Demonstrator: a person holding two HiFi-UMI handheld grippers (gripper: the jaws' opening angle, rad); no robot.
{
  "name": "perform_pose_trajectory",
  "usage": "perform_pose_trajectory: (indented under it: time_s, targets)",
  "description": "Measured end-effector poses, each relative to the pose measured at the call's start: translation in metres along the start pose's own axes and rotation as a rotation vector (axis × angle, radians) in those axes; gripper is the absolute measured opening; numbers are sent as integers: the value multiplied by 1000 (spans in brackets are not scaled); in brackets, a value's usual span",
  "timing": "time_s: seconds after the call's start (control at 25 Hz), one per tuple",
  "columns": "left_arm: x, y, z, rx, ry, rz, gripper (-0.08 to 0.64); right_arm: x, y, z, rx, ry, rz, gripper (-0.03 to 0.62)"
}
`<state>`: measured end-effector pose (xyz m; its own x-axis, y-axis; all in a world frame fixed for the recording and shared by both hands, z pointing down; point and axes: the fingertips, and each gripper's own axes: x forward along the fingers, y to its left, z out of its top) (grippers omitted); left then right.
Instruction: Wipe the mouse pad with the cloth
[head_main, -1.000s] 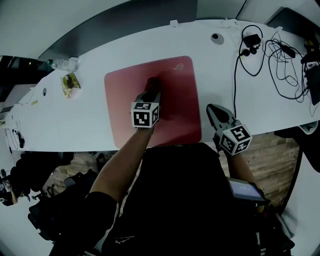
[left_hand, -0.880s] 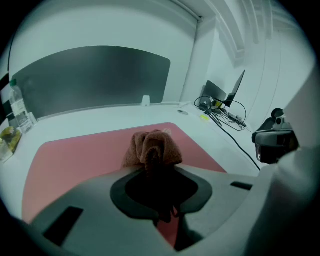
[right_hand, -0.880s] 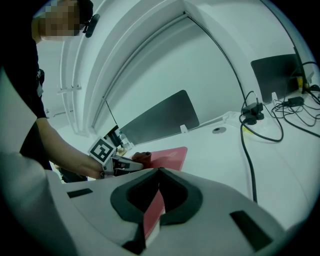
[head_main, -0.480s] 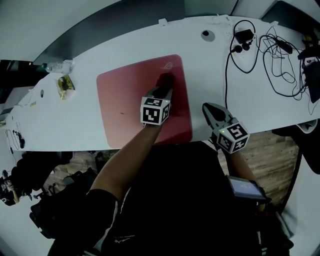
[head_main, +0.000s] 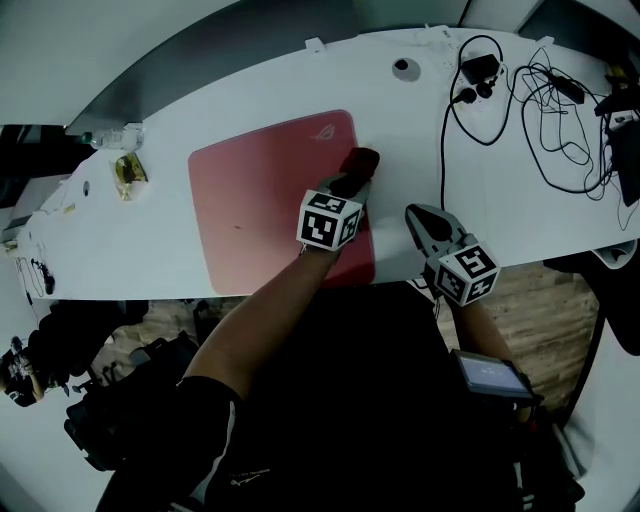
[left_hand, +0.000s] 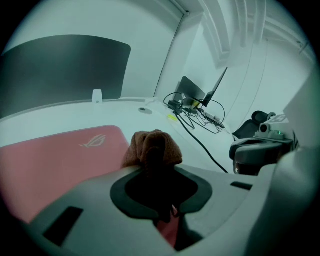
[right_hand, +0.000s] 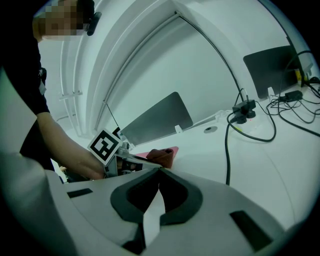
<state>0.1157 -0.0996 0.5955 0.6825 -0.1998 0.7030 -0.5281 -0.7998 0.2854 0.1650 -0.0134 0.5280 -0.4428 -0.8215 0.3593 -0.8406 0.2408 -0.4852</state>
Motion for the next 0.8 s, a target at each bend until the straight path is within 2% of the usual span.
perform_pose_trajectory:
  time_s: [0.16, 0.36, 0.48, 0.64, 0.8]
  targets:
    - [7, -16, 2, -4, 16, -70, 74, 0, -5, 4, 5, -4, 9, 26]
    - [-7, -26, 33, 2, -99, -98, 74, 1, -9, 10, 11, -22, 8, 25]
    - [-6, -23, 41, 7, -94, -111, 74, 2, -10, 10, 18, -25, 1, 25]
    - [4, 7, 34, -111, -52, -85, 74, 3, -5, 9, 19, -20, -5, 25]
    - [12, 40, 26, -241, -63, -82, 74, 1, -1, 5, 15, -11, -27, 26]
